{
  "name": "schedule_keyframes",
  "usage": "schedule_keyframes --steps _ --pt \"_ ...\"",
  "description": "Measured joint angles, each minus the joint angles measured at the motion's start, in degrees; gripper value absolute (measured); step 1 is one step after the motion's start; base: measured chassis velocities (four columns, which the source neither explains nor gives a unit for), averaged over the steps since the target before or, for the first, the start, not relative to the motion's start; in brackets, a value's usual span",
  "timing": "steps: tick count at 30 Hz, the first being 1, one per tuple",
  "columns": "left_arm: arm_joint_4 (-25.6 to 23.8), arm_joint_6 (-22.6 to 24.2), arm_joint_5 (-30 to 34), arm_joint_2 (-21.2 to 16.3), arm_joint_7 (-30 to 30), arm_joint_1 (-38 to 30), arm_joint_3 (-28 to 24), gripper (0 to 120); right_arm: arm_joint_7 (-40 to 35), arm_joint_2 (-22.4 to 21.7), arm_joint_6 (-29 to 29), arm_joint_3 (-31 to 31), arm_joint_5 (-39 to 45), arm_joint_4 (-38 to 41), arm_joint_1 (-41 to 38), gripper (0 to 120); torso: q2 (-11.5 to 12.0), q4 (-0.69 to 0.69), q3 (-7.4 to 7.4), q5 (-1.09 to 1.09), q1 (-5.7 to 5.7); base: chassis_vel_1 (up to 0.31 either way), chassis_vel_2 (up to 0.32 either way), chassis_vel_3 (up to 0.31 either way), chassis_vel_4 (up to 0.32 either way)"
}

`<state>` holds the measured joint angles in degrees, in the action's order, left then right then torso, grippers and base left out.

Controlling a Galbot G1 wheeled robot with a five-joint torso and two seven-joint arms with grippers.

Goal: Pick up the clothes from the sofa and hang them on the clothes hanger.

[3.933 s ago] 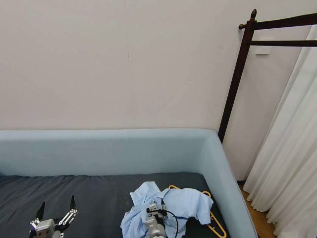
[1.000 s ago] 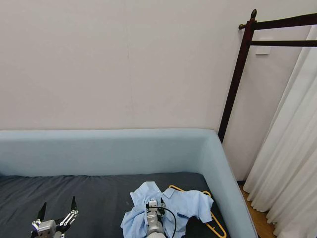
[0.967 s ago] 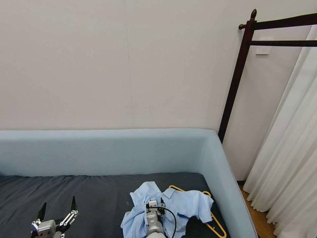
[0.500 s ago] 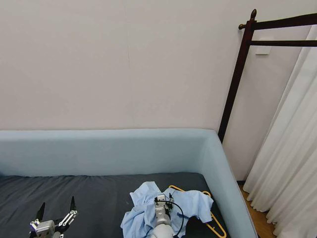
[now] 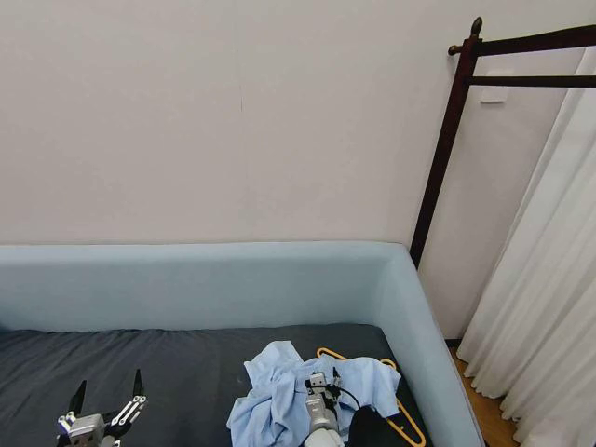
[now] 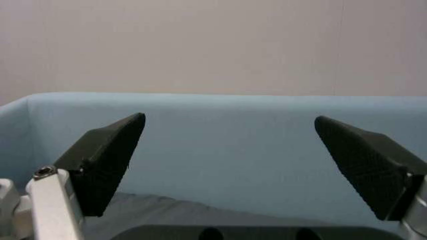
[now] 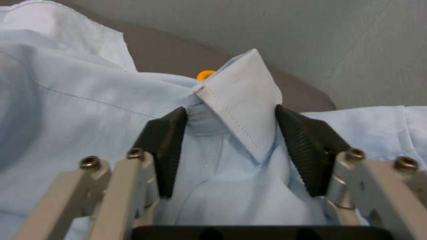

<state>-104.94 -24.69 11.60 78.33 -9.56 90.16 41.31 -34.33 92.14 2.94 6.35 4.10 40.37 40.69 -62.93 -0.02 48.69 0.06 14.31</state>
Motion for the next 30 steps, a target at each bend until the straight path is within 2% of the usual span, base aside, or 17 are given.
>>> schedule_keyframes --steps 1,2,6,8,11,12,14,15,18,20,21,23,25,26,27,28,30 --pt "0.11 0.0 0.0 0.01 0.0 -0.11 -0.07 100 0.19 0.0 0.11 0.11 0.0 0.38 0.21 47 0.0 0.0 0.0 0.0 0.0 0.0 0.0 0.0 0.0" --pt "0.11 0.0 0.0 0.01 0.0 -0.11 -0.07 100 0.19 0.0 0.11 0.11 0.0 0.38 0.21 47 0.0 0.0 0.0 0.0 0.0 0.0 0.0 0.0 0.0" --pt "0.43 0.0 0.01 0.02 0.0 -0.38 -0.33 100 0.33 0.0 0.22 0.66 0.56 2.4 1.2 29 0.0 0.0 0.0 0.0 0.0 0.0 0.0 0.0 0.0" --pt "0.46 0.0 0.0 0.02 0.0 -0.43 -0.39 100 0.33 0.0 0.22 0.86 0.75 3.02 1.49 25 0.0 0.0 0.0 0.0 0.0 0.0 0.0 0.0 0.0" --pt "0.5 0.0 0.07 -0.02 0.0 -0.48 -0.46 100 0.12 -0.01 0.17 1.82 1.81 5.83 2.59 11 0.0 -0.01 0.0 -0.01 0.0 0.0 0.0 0.0 0.0" --pt "0.5 0.0 0.07 -0.02 0.0 -0.48 -0.46 100 0.12 -0.01 0.17 1.82 1.81 5.83 2.59 11 0.0 -0.01 0.0 -0.01 0.0 0.0 0.0 0.0 0.0" --pt "0.51 -0.01 0.24 -0.17 -0.01 -0.51 -0.46 100 -0.36 -0.04 -0.2 3.13 3.71 9.15 3.6 2 0.0 -0.01 0.0 -0.01 0.0 0.0 0.0 0.0 0.0" --pt "0.51 -0.01 0.4 -0.31 -0.01 -0.58 -0.46 100 -0.73 -0.76 -0.74 4.67 5.65 12.93 4.41 0 0.0 0.02 0.0 0.01 0.0 0.0 0.0 0.0 0.0" --pt "0.55 -0.04 0.63 -0.47 -0.02 -0.71 -0.47 100 -1.16 -2.61 -0.68 5.95 6.82 17.13 5.08 0 0.0 0.03 0.0 0.01 0.0 0.0 0.0 0.0 0.0" --pt "0.73 -0.21 1.03 -0.66 -0.05 -0.98 -0.79 100 -0.98 -5.8 0.48 7.25 7.18 22.88 5.85 0 0.0 -0.01 0.0 -0.03 0.0 0.0 0.0 0.0 0.0" --pt "0.73 -0.21 1.03 -0.66 -0.05 -0.98 -0.79 100 -0.98 -5.8 0.48 7.25 7.18 22.88 5.85 0 0.0 -0.01 0.0 -0.03 0.0 0.0 0.0 0.0 0.0" --pt "1.05 -0.51 2.1 -1.01 0.96 -1.59 -1.52 100 0.36 -10.64 2.22 8.23 8.12 30.05 6.13 0 0.0 -0.01 0.0 0.01 0.0 0.0 0.0 0.0 0.0" --pt "1.16 -0.56 3.91 -1.41 2.35 -1.97 -2.2 100 1.84 -13.74 3.23 8.45 9.79 34.06 6.09 0 0.0 -0.02 0.0 -0.01 0.0 0.0 0.0 0.0 0.0" --pt "1.18 -0.56 6.34 -2.01 3.72 -2.45 -2.77 100 3.56 -16.45 4.3 8.58 11.27 37.35 5.72 0 0.0 0.0 0.0 0.03 0.0 0.0 0.0 0.0 0.0" --pt "1.18 -0.56 6.34 -2.01 3.72 -2.45 -2.77 100 3.56 -16.45 4.3 8.58 11.27 37.35 5.72 0 0.0 0.0 0.0 0.03 0.0 0.0 0.0 0.0 0.0" --pt "1.21 -0.56 8.31 -2.58 4.59 -2.89 -3.27 100 4.87 -18.42 5.23 8.66 12.12 39.33 5.17 0 0.0 -0.01 0.0 0.01 0.0 0.0 0.0 0.0 0.0" --pt "1.44 -0.42 14.46 -4.3 7.85 -4.62 -4.65 100 8.23 -22.57 7.82 9.26 14.31 43.87 3.01 0 0.0 -0.02 0.0 0.01 0.0 0.0 0.0 0.0 0.0"
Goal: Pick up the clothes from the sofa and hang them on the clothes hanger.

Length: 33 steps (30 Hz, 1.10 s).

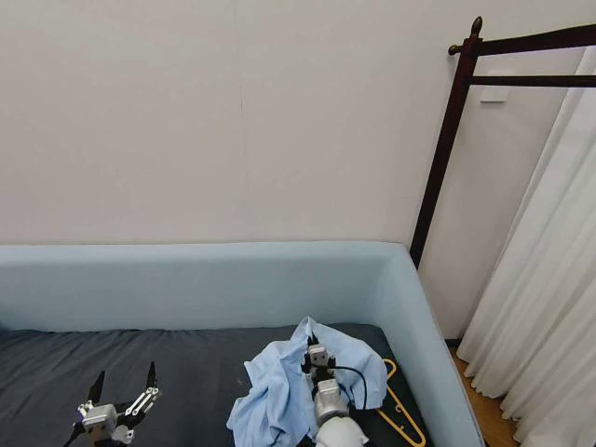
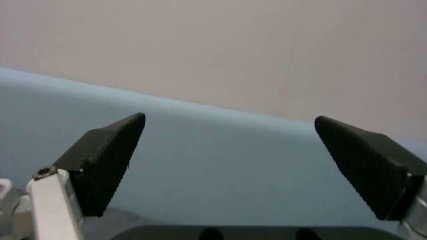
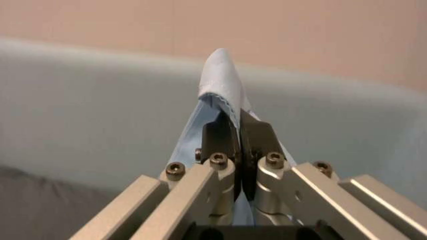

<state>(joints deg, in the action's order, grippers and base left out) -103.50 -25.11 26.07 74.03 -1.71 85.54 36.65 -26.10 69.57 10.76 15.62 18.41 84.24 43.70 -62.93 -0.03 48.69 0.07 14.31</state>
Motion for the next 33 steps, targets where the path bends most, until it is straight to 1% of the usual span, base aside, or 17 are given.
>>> schedule_keyframes --steps 1,3,5,6,10,12,13,14,15,16,19,20,24,25,28,31,33 --pt "0.0 0.0 0.0 0.0 0.0 0.0 0.0 100 0.0 0.0 0.0 0.0 0.0 0.0 0.0 0 0.0 0.0 0.0 0.0 0.0 0.0 0.0 0.0 0.0" --pt "0.45 0.28 5.06 -1.61 2.92 -1.51 -1.01 100 3.27 -3.38 1.76 0.81 2.66 3.55 -2.65 0 0.0 0.01 0.0 -0.01 0.0 0.0 0.0 0.0 0.0" --pt "1.27 0.37 8.83 -3.04 6.01 -2.53 -2.16 100 5.05 -5.4 2.61 1.94 5.18 5.85 -5.25 0 0.0 0.02 0.0 0.0 0.0 0.0 0.0 0.0 0.0" --pt "1.27 0.37 8.83 -3.04 6.01 -2.53 -2.16 100 5.05 -5.4 2.61 1.94 5.18 5.85 -5.25 0 0.0 0.02 0.0 0.0 0.0 0.0 0.0 0.0 0.0" --pt "5.59 -1.25 11.26 -5.04 13.76 -4.69 -5.43 100 7.12 -7.87 3.16 4.49 9.14 8.79 -9.94 0 0.0 0.01 0.0 -0.01 0.0 0.0 0.0 0.0 0.0" --pt "6.33 -1.58 11.45 -5.16 15.01 -4.96 -5.76 100 7.26 -7.98 3.19 4.92 9.53 8.99 -10.58 0 0.0 0.0 0.0 -0.01 0.0 0.0 0.0 0.0 0.0" --pt "8.56 -2.32 12.57 -5.23 19.45 -5.23 -6.25 100 7.61 -7.82 3.4 7.01 10.66 9.17 -13.1 0 0.0 -0.01 0.0 -0.02 0.0 0.0 0.0 0.0 0.0" --pt "12.03 -2.85 14.21 -4.9 25.25 -5.42 -6.31 100 8.6 -6.73 3.88 10.01 11.7 9.12 -16.92 0 0.0 0.05 0.01 -0.01 0.0 0.0 0.0 0.0 0.0" --pt "13.92 -2.9 14.38 -4.79 27.15 -5.96 -6.53 100 9.02 -6.41 4.06 10.61 11.78 9.12 -18.08 0 0.0 0.06 0.0 -0.01 0.0 0.0 0.0 0.0 0.0" --pt "13.92 -2.9 14.38 -4.79 27.15 -5.96 -6.53 100 9.02 -6.41 4.06 10.61 11.78 9.12 -18.08 0 0.0 0.06 0.0 -0.01 0.0 0.0 0.0 0.0 0.0" --pt "19.34 -2.99 13.81 -4.41 29.99 -7.9 -7.31 100 10.17 -5.66 4.45 11.25 11.79 8.85 -20.53 0 0.0 0.03 0.0 -0.02 0.0 0.0 0.0 0.0 0.0" --pt "19.34 -2.99 13.81 -4.41 29.99 -7.9 -7.31 100 10.17 -5.66 4.45 11.25 11.79 8.85 -20.53 0 0.0 0.03 0.0 -0.02 0.0 0.0 0.0 0.0 0.0" --pt "23.27 -2.82 14.03 -3.88 31.66 -9.71 -8.47 100 11.39 -5.39 5.38 11.02 12.51 8.67 -21.5 0 0.01 0.03 0.0 -0.01 0.0 0.0 0.0 0.0 0.0" --pt "23.27 -2.82 14.03 -3.88 31.66 -9.71 -8.47 100 11.39 -5.39 5.38 11.02 12.51 8.67 -21.5 0 0.01 0.03 0.0 -0.01 0.0 0.0 0.0 0.0 0.0" --pt "24.85 -2.74 14.74 -3.39 35.88 -10.84 -8.79 100 12.94 -5.97 6.22 10.8 14.1 9.35 -22.83 0 0.0 0.0 0.0 -0.01 0.01 0.0 0.0 0.0 0.0" --pt "25.15 -2.57 15.88 -3.31 38.2 -11.28 -8.81 100 13.54 -6.29 6.53 11.07 15.18 9.87 -24.06 0 0.0 0.01 0.0 -0.01 0.0 0.0 0.0 0.0 0.0" --pt "25.57 -1.9 17.23 -3.48 41.1 -12.28 -8.79 100 13.96 -6.83 6.59 11.75 16.34 11.06 -25.61 0 0.0 0.03 0.0 -0.02 0.0 0.0 0.0 0.0 0.0"
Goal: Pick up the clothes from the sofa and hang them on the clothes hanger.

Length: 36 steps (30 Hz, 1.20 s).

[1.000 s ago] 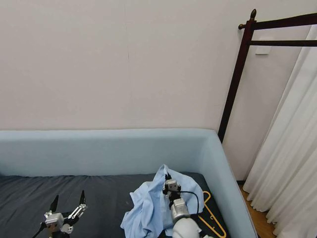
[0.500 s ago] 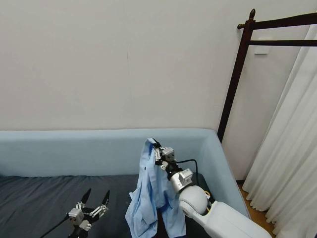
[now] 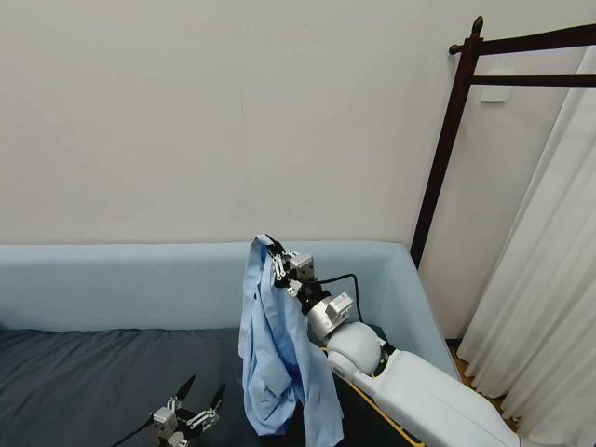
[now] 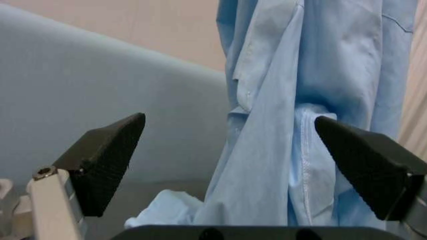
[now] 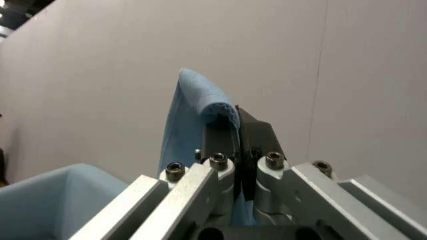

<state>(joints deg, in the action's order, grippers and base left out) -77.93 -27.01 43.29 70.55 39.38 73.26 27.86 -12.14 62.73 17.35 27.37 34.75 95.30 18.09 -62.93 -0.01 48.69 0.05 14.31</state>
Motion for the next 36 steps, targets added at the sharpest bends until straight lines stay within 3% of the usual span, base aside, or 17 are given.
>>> schedule_keyframes --steps 15,22,26,32,36 --pt "8.62 3.88 4.94 0.0 4.72 -14.29 -3.01 100 2.21 -2.7 0.49 1.53 1.08 3.01 -0.98 0 0.0 -0.03 0.0 0.01 0.0 0.0 0.0 0.0 0.0" --pt "13.85 4.3 4.99 0.76 9.32 -17.76 -3.85 83 2.24 -2.44 0.55 1.26 0.96 2.73 -0.62 0 0.0 -0.01 0.01 0.01 0.0 0.0 0.0 0.0 0.0" --pt "15.36 4.79 4.39 1.4 12.85 -18.73 -4.54 64 2.24 -1.93 0.55 1.19 0.72 2.57 -0.49 0 0.0 -0.01 0.0 0.01 0.0 0.0 0.0 0.0 0.0" --pt "16.04 5.12 3.44 1.9 14.86 -18.74 -4.97 58 2.25 -1.46 0.55 0.86 0.56 2.29 -0.43 0 0.0 0.0 0.0 0.01 0.0 0.0 0.0 0.0 0.0" --pt "16.99 5.24 2.92 2.42 16.0 -18.86 -5.14 65 2.27 -1.42 0.55 0.53 0.29 2.19 -0.14 0 0.0 -0.01 0.0 0.01 0.0 0.0 0.0 0.0 0.0"
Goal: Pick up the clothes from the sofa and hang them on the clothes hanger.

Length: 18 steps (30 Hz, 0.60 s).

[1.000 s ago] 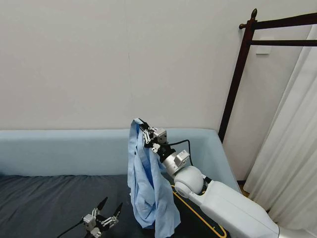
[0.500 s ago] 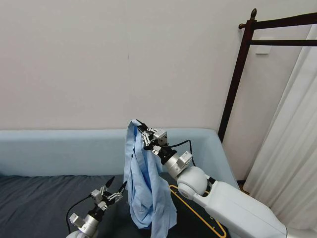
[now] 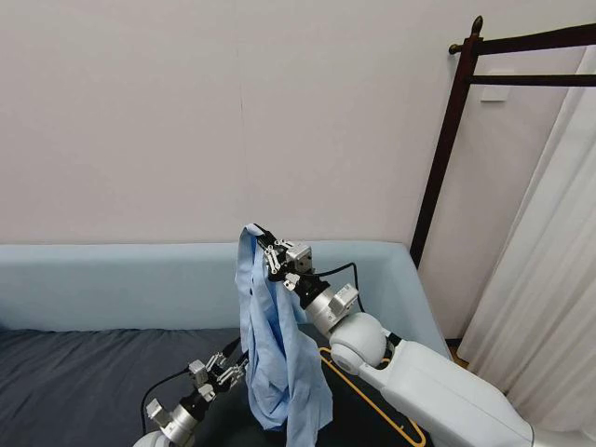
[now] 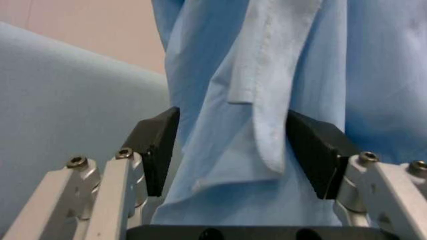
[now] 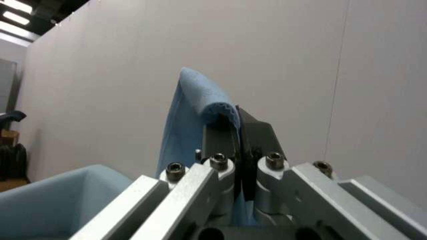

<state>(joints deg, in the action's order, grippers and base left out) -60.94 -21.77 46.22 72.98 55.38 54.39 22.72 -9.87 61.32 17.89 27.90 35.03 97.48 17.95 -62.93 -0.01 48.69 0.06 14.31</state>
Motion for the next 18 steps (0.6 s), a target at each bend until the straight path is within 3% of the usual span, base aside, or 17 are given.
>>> schedule_keyframes --steps 5,9,14,18 --pt "0.32 0.31 -0.3 0.38 1.38 -0.13 -0.06 60 0.03 -0.07 0.0 -0.28 -0.12 -0.05 0.28 0 0.0 0.0 0.0 0.0 0.0 0.0 0.0 0.0 0.0" --pt "-0.16 0.42 -0.34 0.6 2.23 0.7 0.18 41 0.03 -0.12 0.0 -0.89 -0.33 -0.46 0.54 0 0.0 -0.01 0.0 0.0 0.0 0.0 0.0 0.0 0.0" --pt "-0.94 0.43 -0.2 0.54 2.53 1.82 0.62 27 -0.03 0.04 0.0 -1.44 -0.38 -0.98 0.77 0 0.0 0.0 0.0 0.0 0.0 0.0 0.0 0.0 0.0" --pt "-3.56 0.23 1.26 0.0 2.13 3.31 1.63 7 -0.49 0.45 0.03 -2.3 -0.36 -1.19 1.17 0 0.0 0.0 0.0 0.0 -0.01 0.0 0.0 0.0 0.0"
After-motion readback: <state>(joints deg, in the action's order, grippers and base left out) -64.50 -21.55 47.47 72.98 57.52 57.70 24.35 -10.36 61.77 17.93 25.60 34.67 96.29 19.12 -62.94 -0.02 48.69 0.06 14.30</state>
